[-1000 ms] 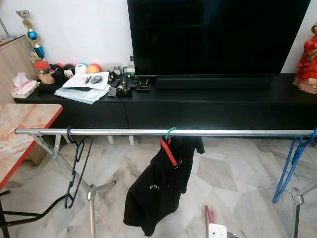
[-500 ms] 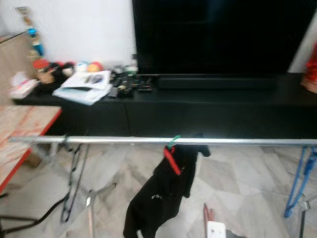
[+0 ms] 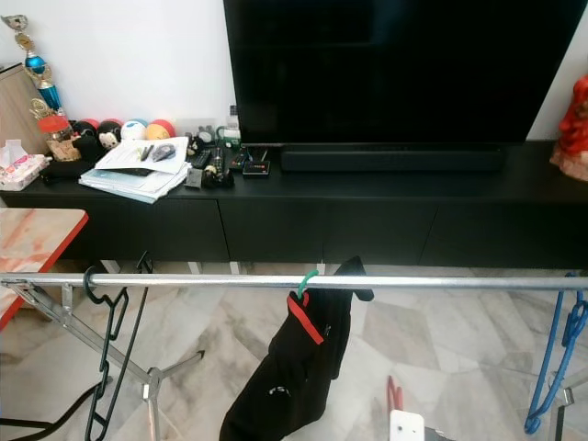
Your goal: Hang hanger
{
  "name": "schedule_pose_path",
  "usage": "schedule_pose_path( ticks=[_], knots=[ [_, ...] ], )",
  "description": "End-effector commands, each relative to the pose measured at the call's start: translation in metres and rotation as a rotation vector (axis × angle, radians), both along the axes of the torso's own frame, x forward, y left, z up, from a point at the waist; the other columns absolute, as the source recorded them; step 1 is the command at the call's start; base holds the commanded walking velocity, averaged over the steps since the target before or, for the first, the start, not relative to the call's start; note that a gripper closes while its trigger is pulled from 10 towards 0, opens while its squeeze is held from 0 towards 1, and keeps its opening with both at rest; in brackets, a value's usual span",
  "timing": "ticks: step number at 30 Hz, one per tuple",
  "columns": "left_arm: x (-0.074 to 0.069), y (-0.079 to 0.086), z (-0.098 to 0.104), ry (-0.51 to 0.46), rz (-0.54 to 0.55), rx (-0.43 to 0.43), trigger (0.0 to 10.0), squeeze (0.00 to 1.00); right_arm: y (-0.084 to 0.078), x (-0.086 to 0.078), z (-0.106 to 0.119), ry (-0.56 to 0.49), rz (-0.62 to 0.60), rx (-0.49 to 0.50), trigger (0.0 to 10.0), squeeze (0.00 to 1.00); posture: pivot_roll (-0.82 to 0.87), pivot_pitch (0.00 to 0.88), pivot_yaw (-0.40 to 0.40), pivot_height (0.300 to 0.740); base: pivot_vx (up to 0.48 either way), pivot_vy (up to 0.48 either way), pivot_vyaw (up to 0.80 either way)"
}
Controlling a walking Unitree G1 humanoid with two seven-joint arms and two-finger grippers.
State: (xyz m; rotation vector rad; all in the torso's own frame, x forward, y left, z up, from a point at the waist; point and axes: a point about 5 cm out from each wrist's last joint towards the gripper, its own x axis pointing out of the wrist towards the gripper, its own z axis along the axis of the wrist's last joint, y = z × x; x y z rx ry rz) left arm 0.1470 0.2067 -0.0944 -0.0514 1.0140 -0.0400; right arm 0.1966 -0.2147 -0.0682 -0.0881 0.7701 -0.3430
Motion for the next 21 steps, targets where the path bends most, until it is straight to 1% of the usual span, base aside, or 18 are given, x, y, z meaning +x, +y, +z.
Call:
schedule_pose_path(
  ticks=[1, 2, 3, 4, 5, 6, 7, 8, 10, 11, 12, 13, 16, 21],
  knots=[
    [-0.006, 0.004, -0.002, 0.029, -0.010, 0.015, 10.0, 0.00, -0.006, 0.021, 0.015, -0.089, -0.051, -0.026, 10.0, 0.00, 0.06, 0.008, 0.052, 0.740, 0.000, 0.000, 0.00],
    [-0.006, 0.004, -0.002, 0.029, -0.010, 0.015, 10.0, 0.00, -0.008, 0.025, 0.018, -0.105, -0.064, -0.036, 10.0, 0.00, 0.06, 0.008, 0.052, 0.740, 0.000, 0.000, 0.00],
    [-0.006, 0.004, -0.002, 0.029, -0.010, 0.015, 10.0, 0.00, -0.008, 0.025, 0.018, -0.105, -0.064, -0.036, 10.0, 0.00, 0.06, 0.008, 0.052, 0.740, 0.000, 0.000, 0.00],
    [-0.006, 0.004, -0.002, 0.029, -0.010, 0.016, 10.0, 0.00, -0.011, 0.033, 0.025, -0.141, -0.086, -0.044, 10.0, 0.00, 0.06, 0.008, 0.052, 0.740, 0.000, 0.000, 0.00],
    [-0.006, 0.004, -0.002, 0.029, -0.010, 0.016, 10.0, 0.00, -0.011, 0.033, 0.025, -0.141, -0.086, -0.044, 10.0, 0.00, 0.06, 0.008, 0.052, 0.740, 0.000, 0.000, 0.00],
    [-0.006, 0.004, -0.002, 0.029, -0.009, 0.017, 10.0, 0.00, -0.014, 0.046, 0.035, -0.195, -0.107, -0.047, 10.0, 0.00, 0.07, 0.008, 0.051, 0.740, 0.000, 0.000, 0.00],
    [-0.006, 0.004, -0.002, 0.029, -0.009, 0.018, 10.0, 0.00, -0.014, 0.052, 0.040, -0.220, -0.103, -0.042, 10.0, 0.00, 0.07, 0.008, 0.051, 0.740, 0.000, 0.000, 0.00],
    [-0.005, 0.005, -0.002, 0.028, -0.008, 0.017, 10.0, 0.00, -0.011, 0.062, 0.048, -0.259, -0.078, -0.037, 10.0, 0.00, 0.07, 0.009, 0.050, 0.740, 0.000, 0.000, 0.00],
    [-0.005, 0.005, -0.002, 0.028, -0.008, 0.017, 10.0, 0.00, -0.011, 0.062, 0.048, -0.259, -0.078, -0.037, 10.0, 0.00, 0.07, 0.009, 0.050, 0.740, 0.000, 0.000, 0.00],
    [-0.005, 0.005, -0.001, 0.027, -0.008, 0.017, 10.0, 0.00, -0.010, 0.066, 0.051, -0.274, -0.065, -0.036, 10.0, 0.00, 0.07, 0.009, 0.050, 0.740, 0.000, 0.000, 0.00],
    [-0.005, 0.005, -0.001, 0.027, -0.008, 0.017, 10.0, 0.00, -0.007, 0.076, 0.060, -0.320, -0.025, -0.059, 10.0, 0.00, 0.07, 0.009, 0.050, 0.740, 0.000, 0.000, 0.00],
    [-0.005, 0.005, -0.001, 0.026, -0.008, 0.018, 10.0, 0.00, -0.006, 0.080, 0.064, -0.340, -0.022, -0.071, 10.0, 0.00, 0.07, 0.009, 0.050, 0.740, 0.000, 0.000, 0.00],
    [-0.005, 0.005, -0.001, 0.025, -0.009, 0.018, 10.0, 0.00, -0.009, 0.086, 0.072, -0.380, -0.046, -0.114, 10.0, 0.00, 0.07, 0.009, 0.050, 0.740, 0.000, 0.000, 0.00],
    [-0.005, 0.005, -0.001, 0.025, -0.009, 0.017, 10.0, 0.00, -0.018, 0.085, 0.077, -0.413, -0.145, -0.157, 10.0, 0.00, 0.07, 0.010, 0.048, 0.740, 0.000, 0.000, 0.00]
  ],
)
